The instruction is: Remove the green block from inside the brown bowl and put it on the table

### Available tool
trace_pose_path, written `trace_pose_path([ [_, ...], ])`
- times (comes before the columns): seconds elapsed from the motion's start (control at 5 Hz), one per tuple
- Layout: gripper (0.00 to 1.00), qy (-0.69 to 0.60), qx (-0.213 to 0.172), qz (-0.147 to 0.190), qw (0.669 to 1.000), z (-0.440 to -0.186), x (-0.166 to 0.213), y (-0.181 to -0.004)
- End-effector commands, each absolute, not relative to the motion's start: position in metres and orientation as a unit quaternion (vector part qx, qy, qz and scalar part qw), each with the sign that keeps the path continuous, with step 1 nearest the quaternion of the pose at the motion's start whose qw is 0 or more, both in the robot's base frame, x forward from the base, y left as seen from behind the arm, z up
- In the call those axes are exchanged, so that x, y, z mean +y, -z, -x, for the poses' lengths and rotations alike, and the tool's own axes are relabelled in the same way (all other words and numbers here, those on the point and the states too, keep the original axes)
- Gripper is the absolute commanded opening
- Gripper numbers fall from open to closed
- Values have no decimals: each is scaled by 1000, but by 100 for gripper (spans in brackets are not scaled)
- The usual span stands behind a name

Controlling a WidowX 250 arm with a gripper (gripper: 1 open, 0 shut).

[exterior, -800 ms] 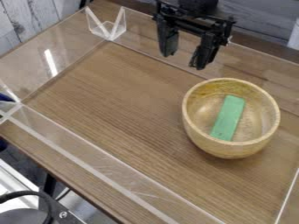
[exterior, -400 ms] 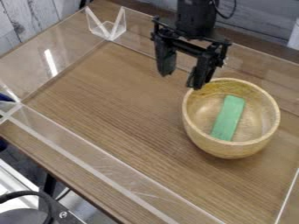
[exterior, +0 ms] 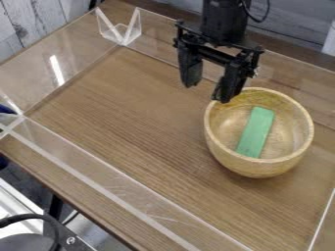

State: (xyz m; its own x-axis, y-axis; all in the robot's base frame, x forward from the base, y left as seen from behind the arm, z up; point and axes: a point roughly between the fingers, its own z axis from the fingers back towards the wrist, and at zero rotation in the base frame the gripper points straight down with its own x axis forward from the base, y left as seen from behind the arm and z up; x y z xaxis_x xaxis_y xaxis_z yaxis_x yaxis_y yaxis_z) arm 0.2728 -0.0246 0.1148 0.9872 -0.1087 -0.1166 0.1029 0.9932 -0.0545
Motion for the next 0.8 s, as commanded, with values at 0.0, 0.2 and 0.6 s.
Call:
trace_pose_path([
  [0.0, 100, 53, 7, 21, 998, -280, -25, -145],
  [0.2, 100, 45, 2, 17, 999, -281, -23, -151],
  [0.6, 100, 109, -12, -2, 994, -273, -59, -134],
])
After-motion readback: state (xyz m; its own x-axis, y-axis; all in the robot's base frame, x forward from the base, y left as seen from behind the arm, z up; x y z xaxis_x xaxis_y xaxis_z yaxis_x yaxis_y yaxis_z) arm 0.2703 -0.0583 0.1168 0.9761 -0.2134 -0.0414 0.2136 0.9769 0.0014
